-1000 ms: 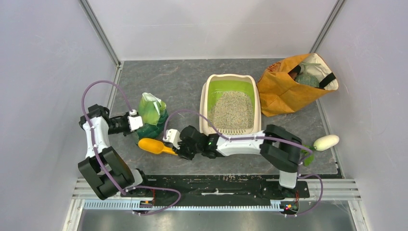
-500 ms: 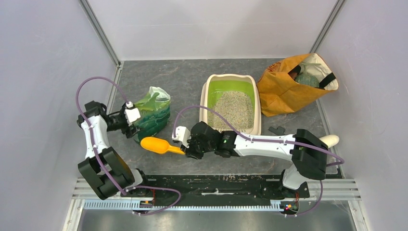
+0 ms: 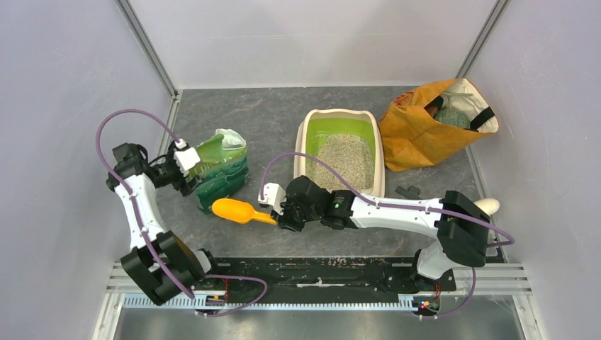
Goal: Fill the litter box with clean litter
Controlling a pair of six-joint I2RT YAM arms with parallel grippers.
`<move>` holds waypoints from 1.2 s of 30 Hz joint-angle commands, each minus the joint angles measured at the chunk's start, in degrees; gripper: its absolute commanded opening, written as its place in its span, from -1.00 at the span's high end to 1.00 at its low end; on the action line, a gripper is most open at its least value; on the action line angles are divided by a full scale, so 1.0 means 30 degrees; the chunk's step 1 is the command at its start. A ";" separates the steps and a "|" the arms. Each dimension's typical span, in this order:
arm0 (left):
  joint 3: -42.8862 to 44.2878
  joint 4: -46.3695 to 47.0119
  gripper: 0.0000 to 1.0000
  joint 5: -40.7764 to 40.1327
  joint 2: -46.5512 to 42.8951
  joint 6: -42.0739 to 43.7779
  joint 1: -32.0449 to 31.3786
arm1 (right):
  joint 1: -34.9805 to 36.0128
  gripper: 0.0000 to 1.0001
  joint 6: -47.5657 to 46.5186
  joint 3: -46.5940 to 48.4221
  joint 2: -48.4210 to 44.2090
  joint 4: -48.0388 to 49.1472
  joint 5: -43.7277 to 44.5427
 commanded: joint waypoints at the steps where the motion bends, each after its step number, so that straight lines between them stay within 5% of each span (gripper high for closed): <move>1: 0.1037 0.1195 -0.78 0.0986 -0.1625 -0.3103 0.0439 | -0.0010 1.00 -0.0357 -0.0136 -0.0919 0.0479 -0.0076; 7: 0.0782 0.1824 -0.79 0.1499 -0.3110 -0.3697 0.0499 | -0.0013 1.00 -0.0624 -0.0096 -0.1192 0.0435 -0.0027; 11: 0.1082 0.3886 -0.80 0.1587 -0.3681 -0.6581 0.0501 | -0.0111 1.00 -0.0670 0.0041 -0.1496 -0.0062 0.0134; 18: 0.2421 1.1793 -0.81 0.1709 -0.5496 -1.6776 0.0473 | -0.0648 1.00 -0.1355 0.0070 -0.4049 -0.1627 0.0919; 22: 0.4353 1.3857 -0.81 0.1746 -0.5281 -2.0832 0.0098 | -0.1254 1.00 -0.2348 0.0344 -0.5996 -0.2468 0.1163; 27: 0.7993 1.2050 -0.82 0.1350 -0.3635 -2.3570 -0.1822 | -0.2287 1.00 -0.3517 0.0784 -0.7702 -0.3454 0.1482; 31: 1.1683 0.6286 -0.82 -0.2073 -0.1653 -2.1621 -0.7468 | -0.3543 1.00 -0.5156 0.0581 -0.8740 -0.3683 0.2559; 36: 1.4575 0.3758 -0.83 -0.2108 0.1907 -2.4926 -1.1433 | -0.5200 1.00 -0.7490 0.0105 -0.9664 -0.3287 0.3788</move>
